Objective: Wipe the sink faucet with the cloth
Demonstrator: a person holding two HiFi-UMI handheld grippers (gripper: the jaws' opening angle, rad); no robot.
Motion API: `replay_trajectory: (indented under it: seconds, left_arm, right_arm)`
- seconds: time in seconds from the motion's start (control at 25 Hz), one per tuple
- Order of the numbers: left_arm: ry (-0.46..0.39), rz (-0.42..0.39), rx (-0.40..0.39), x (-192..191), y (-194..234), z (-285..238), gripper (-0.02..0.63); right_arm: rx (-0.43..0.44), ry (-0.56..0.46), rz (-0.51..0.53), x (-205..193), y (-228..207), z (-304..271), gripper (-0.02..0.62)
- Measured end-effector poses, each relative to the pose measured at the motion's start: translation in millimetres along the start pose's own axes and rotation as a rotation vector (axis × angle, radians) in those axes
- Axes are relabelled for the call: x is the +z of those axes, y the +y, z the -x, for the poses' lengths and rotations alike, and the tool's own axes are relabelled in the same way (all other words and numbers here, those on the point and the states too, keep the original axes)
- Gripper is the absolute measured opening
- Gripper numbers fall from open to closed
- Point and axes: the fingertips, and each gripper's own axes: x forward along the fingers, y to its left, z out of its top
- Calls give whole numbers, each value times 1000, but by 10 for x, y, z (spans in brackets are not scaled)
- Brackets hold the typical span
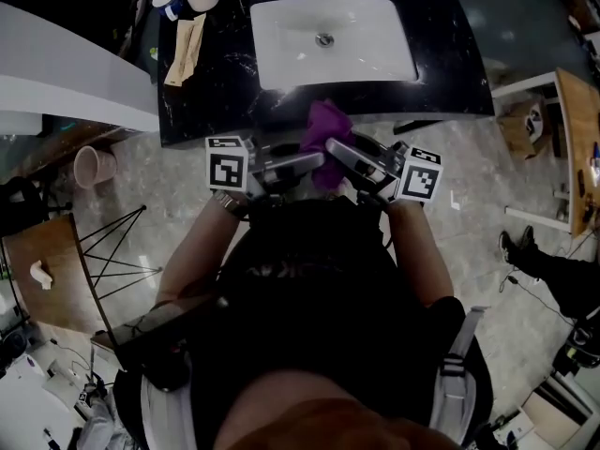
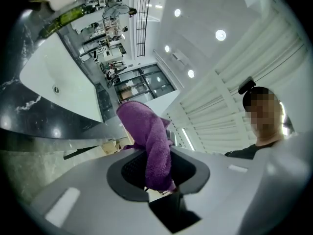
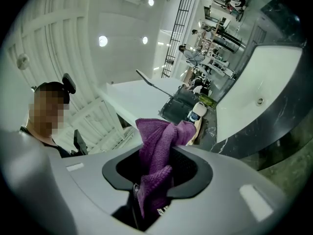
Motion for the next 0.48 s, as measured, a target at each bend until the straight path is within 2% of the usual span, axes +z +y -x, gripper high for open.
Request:
replay_trajectory:
  seconds: [0.08, 0.2, 0.24, 0.28, 0.32, 0.48]
  left_arm:
    - [-40, -7, 17, 32, 20, -83, 94]
    - [-102, -21, 61, 143, 77, -156, 93]
    - [-122, -29, 79, 196, 102, -173, 92]
    - [-145, -40, 98, 261, 128, -186, 92]
    - [-169, -54, 119, 337, 151, -196, 92]
    - [-265, -93, 210, 664, 215, -215, 92]
  right_arm:
    - [9, -34, 3, 122, -12, 201, 193]
    - [1, -133, 4, 381, -87, 597, 182]
    - [-6, -167, 1, 456, -121, 742, 145]
    - [-17, -193, 5, 518, -162, 882, 65]
    - [-29, -209, 11, 560, -206, 1007, 18]
    - [-72, -190, 6, 511, -336, 1348, 11]
